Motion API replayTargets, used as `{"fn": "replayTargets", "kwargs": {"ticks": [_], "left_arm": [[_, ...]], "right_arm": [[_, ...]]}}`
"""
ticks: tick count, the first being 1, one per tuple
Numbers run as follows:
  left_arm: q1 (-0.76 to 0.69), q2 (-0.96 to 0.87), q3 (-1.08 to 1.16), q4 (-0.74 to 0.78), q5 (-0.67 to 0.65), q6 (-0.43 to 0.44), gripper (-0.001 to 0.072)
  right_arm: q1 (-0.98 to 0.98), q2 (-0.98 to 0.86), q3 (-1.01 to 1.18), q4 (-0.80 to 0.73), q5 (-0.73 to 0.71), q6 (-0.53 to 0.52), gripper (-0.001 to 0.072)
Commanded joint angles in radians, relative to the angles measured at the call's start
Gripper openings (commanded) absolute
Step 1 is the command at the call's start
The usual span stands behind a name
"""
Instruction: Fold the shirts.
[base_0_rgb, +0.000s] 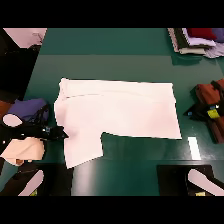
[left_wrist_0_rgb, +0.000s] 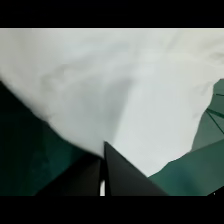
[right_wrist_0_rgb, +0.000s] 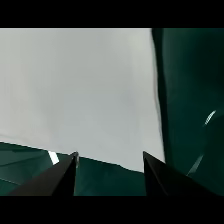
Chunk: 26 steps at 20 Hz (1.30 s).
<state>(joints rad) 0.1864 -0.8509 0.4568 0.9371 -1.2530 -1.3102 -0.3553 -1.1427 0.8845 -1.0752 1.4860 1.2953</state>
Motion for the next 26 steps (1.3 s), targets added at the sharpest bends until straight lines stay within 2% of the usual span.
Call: {"fn": "replayTargets", "kwargs": {"ticks": [1, 4, 5, 12, 13, 15, 17, 19, 23, 26], "left_arm": [[0.0, 0.001, 0.062, -0.011, -0.021, 0.01, 0.0029], [0.0, 0.001, 0.067, -0.012, -0.006, 0.01, 0.0029], [0.0, 0.001, 0.067, -0.012, -0.001, 0.01, 0.0029], [0.0, 0.001, 0.067, -0.013, 0.005, 0.01, 0.0029], [0.0, 0.001, 0.067, -0.012, 0.002, 0.01, 0.003], [0.0, 0.001, 0.067, -0.012, -0.016, 0.009, 0.0029], [0.0, 0.001, 0.07, -0.01, -0.048, 0.009, 0.0028], [0.0, 0.002, 0.088, -0.009, -0.093, 0.008, 0.0027], [0.0, 0.024, 0.127, -0.024, -0.166, 0.004, 0.0027], [0.0, 0.184, 0.127, -0.047, -0.193, -0.07, 0.0027]], "right_arm": [[-0.161, 0.016, -0.149, 0.002, -0.001, -0.045, 0.0478], [-0.216, -0.025, -0.24, 0.009, -0.045, -0.071, 0.0475], [-0.209, -0.041, -0.257, 0.008, -0.061, -0.075, 0.0441], [-0.055, -0.12, -0.271, -0.031, -0.097, -0.069, 0.0427], [-0.034, -0.12, -0.271, -0.042, -0.097, -0.069, 0.0371], [-0.006, -0.092, -0.271, -0.054, -0.101, -0.069, 0.0195], [-0.002, -0.034, -0.271, -0.055, -0.103, -0.069, 0.0061], [-0.002, 0.049, -0.27, -0.089, -0.09, -0.064, 0.0018], [-0.002, 0.221, -0.217, -0.209, 0.04, -0.008, 0.0018], [-0.002, 0.356, -0.15, -0.242, 0.109, 0.026, 0.0017]]}}
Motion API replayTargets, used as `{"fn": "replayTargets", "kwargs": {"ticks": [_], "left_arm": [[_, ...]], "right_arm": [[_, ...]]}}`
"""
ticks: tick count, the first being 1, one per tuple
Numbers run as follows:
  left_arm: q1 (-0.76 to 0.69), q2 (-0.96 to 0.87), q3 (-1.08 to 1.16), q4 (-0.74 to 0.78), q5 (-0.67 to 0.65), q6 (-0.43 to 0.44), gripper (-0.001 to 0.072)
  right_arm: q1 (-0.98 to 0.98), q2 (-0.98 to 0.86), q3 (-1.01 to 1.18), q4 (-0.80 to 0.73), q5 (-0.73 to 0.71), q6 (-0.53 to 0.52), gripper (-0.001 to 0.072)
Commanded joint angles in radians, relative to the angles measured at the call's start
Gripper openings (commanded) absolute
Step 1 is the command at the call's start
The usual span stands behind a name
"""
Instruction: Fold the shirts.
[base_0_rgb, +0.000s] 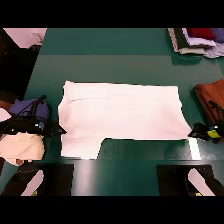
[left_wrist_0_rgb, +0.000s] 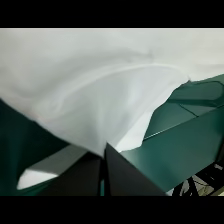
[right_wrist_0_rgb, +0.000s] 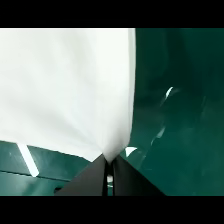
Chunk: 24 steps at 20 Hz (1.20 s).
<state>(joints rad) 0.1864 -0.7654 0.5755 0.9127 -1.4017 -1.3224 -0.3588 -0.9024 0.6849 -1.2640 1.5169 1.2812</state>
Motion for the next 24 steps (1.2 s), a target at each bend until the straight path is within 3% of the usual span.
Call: {"fn": "replayTargets", "kwargs": {"ticks": [1, 4, 6, 12, 18, 23, 24], "left_arm": [[0.0, 0.15, 0.008, -0.052, -0.06, -0.079, 0.0027], [0.0, 0.195, 0.042, -0.189, -0.006, -0.091, 0.0027], [0.0, 0.156, 0.082, -0.185, 0.107, -0.04, 0.0027], [0.0, -0.179, 0.236, -0.19, 0.316, 0.105, 0.0028], [0.0, -0.503, 0.425, -0.218, 0.444, 0.166, 0.0029], [0.0, -0.647, 0.508, -0.224, 0.532, 0.179, 0.0031], [0.0, -0.657, 0.511, -0.228, 0.538, 0.178, 0.004]], "right_arm": [[0.002, 0.15, 0.071, -0.053, 0.085, 0.055, 0.0017], [0.002, 0.193, 0.145, -0.008, 0.053, 0.088, 0.0017], [0.002, 0.144, 0.203, 0.02, 0.018, 0.088, 0.0017], [0.082, -0.157, 0.354, 0.041, -0.101, 0.088, 0.0018], [0.203, -0.421, 0.503, 0.042, -0.217, 0.178, 0.0018], [0.251, -0.606, 0.652, 0.044, -0.235, 0.204, 0.0029], [0.251, -0.642, 0.69, 0.057, -0.243, 0.21, 0.008]]}}
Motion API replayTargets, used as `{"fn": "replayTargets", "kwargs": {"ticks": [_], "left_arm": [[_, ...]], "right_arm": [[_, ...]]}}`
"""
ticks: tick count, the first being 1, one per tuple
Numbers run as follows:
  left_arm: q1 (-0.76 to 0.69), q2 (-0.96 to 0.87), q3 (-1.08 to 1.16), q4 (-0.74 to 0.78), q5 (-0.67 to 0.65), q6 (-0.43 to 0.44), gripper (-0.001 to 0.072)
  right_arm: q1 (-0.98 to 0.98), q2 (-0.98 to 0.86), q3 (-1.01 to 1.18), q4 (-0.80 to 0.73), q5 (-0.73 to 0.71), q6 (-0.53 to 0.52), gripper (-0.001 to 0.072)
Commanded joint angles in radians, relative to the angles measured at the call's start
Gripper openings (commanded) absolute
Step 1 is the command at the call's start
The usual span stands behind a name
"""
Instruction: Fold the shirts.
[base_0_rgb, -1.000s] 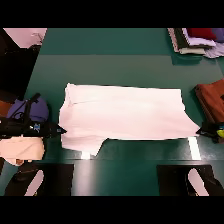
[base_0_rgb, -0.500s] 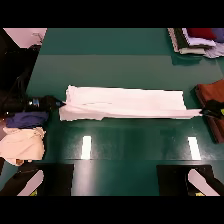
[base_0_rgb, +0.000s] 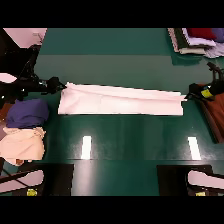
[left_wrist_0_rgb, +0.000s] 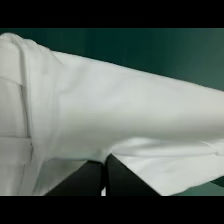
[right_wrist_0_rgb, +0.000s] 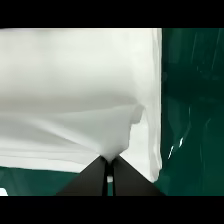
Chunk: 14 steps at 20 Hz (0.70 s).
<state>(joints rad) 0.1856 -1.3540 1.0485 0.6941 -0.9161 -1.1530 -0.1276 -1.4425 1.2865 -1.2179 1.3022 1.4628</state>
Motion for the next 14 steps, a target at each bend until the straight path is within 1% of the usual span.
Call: {"fn": "replayTargets", "kwargs": {"ticks": [1, 2, 3, 4, 5, 6, 8, 9, 10, 11, 12, 13, 14], "left_arm": [[0.001, -0.072, 0.038, -0.018, 0.063, 0.009, 0.0255], [0.001, -0.073, 0.038, -0.028, 0.073, 0.008, 0.051], [0.001, -0.073, 0.038, -0.044, 0.08, 0.008, 0.0552], [0.001, -0.072, 0.039, -0.059, 0.075, 0.008, 0.0551], [0.001, -0.065, 0.039, -0.064, 0.06, 0.009, 0.0551], [0.001, -0.06, 0.039, -0.064, 0.032, 0.009, 0.0551], [0.001, -0.054, 0.038, -0.066, -0.05, 0.009, 0.0549], [0.001, -0.054, 0.038, -0.066, -0.093, 0.009, 0.051], [0.001, -0.053, 0.038, -0.066, -0.127, 0.01, 0.0323], [0.001, -0.054, 0.038, -0.067, -0.153, 0.01, 0.0134], [0.001, -0.054, 0.038, -0.067, -0.166, 0.01, 0.0032], [0.001, -0.054, 0.038, -0.067, -0.171, 0.011, 0.003], [0.001, -0.054, 0.038, -0.066, -0.185, 0.01, 0.003]], "right_arm": [[0.02, -0.135, 0.127, 0.055, -0.048, 0.029, 0.0209], [0.017, -0.166, 0.164, 0.102, -0.06, 0.028, 0.0276], [0.008, -0.198, 0.202, 0.148, -0.061, 0.028, 0.0366], [-0.003, -0.22, 0.229, 0.174, -0.044, 0.026, 0.0441], [-0.013, -0.234, 0.245, 0.18, -0.012, 0.014, 0.0451], [-0.024, -0.235, 0.245, 0.173, 0.021, -0.023, 0.0451], [-0.063, -0.217, 0.211, 0.171, 0.066, -0.079, 0.0451], [-0.092, -0.201, 0.174, 0.172, 0.072, -0.093, 0.0451], [-0.121, -0.185, 0.134, 0.172, 0.08, -0.113, 0.0451], [-0.151, -0.177, 0.093, 0.178, 0.095, -0.143, 0.047], [-0.177, -0.177, 0.06, 0.18, 0.113, -0.166, 0.0542], [-0.203, -0.185, 0.029, 0.18, 0.127, -0.185, 0.0582], [-0.218, -0.196, 0.006, 0.18, 0.13, -0.194, 0.0582]]}}
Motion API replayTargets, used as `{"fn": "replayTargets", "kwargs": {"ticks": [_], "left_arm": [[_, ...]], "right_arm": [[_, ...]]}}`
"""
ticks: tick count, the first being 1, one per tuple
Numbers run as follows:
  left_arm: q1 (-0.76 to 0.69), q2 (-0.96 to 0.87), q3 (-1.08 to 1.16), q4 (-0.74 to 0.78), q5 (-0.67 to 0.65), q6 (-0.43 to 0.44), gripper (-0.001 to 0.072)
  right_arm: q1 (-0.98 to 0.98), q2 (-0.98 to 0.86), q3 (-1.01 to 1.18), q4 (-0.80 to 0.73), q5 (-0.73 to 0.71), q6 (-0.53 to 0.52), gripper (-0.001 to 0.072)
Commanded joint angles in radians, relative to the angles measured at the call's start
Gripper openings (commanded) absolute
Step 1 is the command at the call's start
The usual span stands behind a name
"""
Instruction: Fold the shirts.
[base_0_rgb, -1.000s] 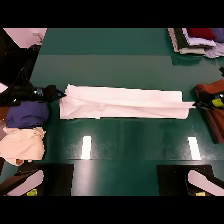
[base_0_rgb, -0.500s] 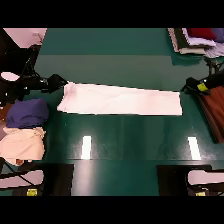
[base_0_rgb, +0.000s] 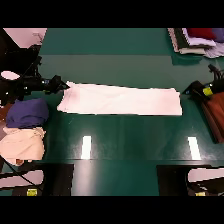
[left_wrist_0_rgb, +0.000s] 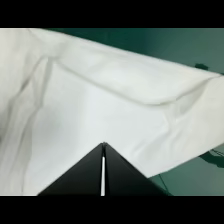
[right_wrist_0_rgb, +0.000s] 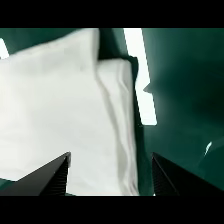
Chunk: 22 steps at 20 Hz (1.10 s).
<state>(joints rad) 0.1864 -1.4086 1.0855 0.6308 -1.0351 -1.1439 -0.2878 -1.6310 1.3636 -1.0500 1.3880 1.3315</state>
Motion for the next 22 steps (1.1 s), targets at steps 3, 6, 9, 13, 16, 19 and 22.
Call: {"fn": "replayTargets", "kwargs": {"ticks": [3, 6, 9, 13, 16, 19, 22], "left_arm": [[0.0, 0.001, 0.001, -0.003, -0.085, -0.001, 0.003], [-0.039, 0.001, 0.001, -0.002, -0.077, -0.001, 0.0029], [-0.142, -0.002, 0.001, 0.033, -0.012, -0.027, 0.0029], [-0.285, -0.028, 0.041, 0.069, 0.074, -0.056, 0.0028], [-0.356, -0.101, 0.178, 0.129, 0.066, -0.115, 0.0028], [-0.423, -0.185, 0.313, 0.133, 0.079, -0.125, 0.0029], [-0.497, -0.297, 0.43, 0.133, 0.074, -0.168, 0.0028]], "right_arm": [[-0.076, -0.047, -0.119, 0.066, 0.035, -0.13, 0.0576], [-0.058, -0.089, -0.116, 0.178, 0.012, -0.163, 0.0571], [-0.012, -0.115, -0.116, 0.205, -0.008, -0.163, 0.0567], [0.032, -0.123, -0.106, 0.22, -0.018, -0.174, 0.0279], [0.032, -0.103, -0.053, 0.221, 0.071, -0.192, 0.0054], [0.044, -0.021, 0.024, 0.22, 0.142, -0.141, 0.0017], [0.098, 0.086, 0.102, 0.221, 0.162, -0.08, 0.0017]]}}
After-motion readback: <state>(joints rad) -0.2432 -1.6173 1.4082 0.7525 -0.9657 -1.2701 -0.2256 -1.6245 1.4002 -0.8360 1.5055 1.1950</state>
